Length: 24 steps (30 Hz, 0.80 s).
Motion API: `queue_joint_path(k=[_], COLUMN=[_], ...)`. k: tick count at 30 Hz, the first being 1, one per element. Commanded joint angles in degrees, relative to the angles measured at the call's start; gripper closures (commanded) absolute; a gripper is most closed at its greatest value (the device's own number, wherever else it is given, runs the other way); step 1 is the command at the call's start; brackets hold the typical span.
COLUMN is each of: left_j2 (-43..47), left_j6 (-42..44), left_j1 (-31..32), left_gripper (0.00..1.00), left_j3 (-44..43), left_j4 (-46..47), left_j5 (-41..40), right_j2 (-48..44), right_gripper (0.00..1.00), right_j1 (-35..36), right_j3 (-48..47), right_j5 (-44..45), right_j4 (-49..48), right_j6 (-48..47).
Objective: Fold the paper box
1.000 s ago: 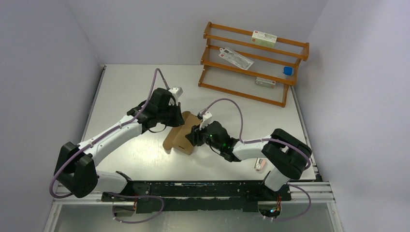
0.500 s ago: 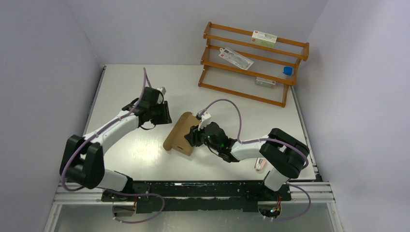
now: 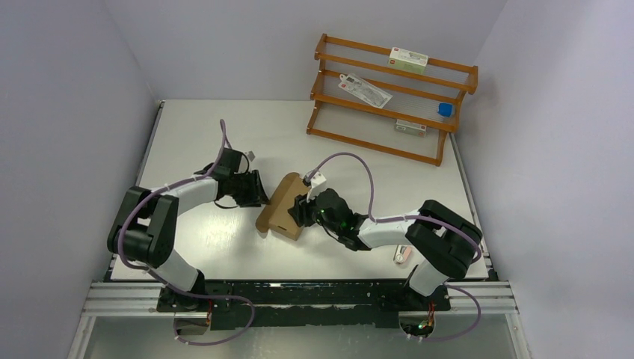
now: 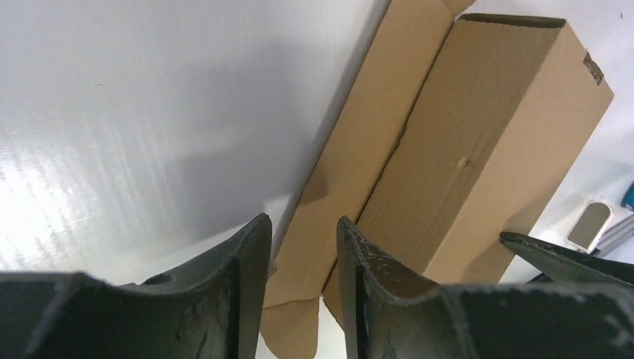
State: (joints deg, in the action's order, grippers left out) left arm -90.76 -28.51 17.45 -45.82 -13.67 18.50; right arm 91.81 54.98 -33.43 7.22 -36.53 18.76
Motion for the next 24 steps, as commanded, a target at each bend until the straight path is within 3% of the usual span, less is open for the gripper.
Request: queue_joint_path(k=[1, 16, 20, 24], left_j2=[-1.8, -6.2, -6.3, -3.3], left_j6=[-0.7, -2.6, -4.1, -4.9], left_j1=[-0.9, -2.3, -2.3, -2.3], left_gripper=[0.57, 0.56, 0.57, 0.64], left_j3=[1.8, 5.6, 6.6, 7.3], left_j4=[5.9, 12.1, 16.8, 18.0], left_j5=[6.9, 9.6, 16.6, 19.5], right_j2=[2.4, 0.0, -0.1, -0.3], right_gripper=[0.54, 0.54, 0.54, 0.54], right_j1=[-0.2, -0.3, -0.6, -0.7], right_j3=[1.5, 2.9, 3.2, 3.5], right_j5=[0.5, -3.1, -4.2, -4.3], right_j4=[8.5, 5.6, 4.9, 4.0], right_j6=[-1.6, -3.0, -3.1, -2.9])
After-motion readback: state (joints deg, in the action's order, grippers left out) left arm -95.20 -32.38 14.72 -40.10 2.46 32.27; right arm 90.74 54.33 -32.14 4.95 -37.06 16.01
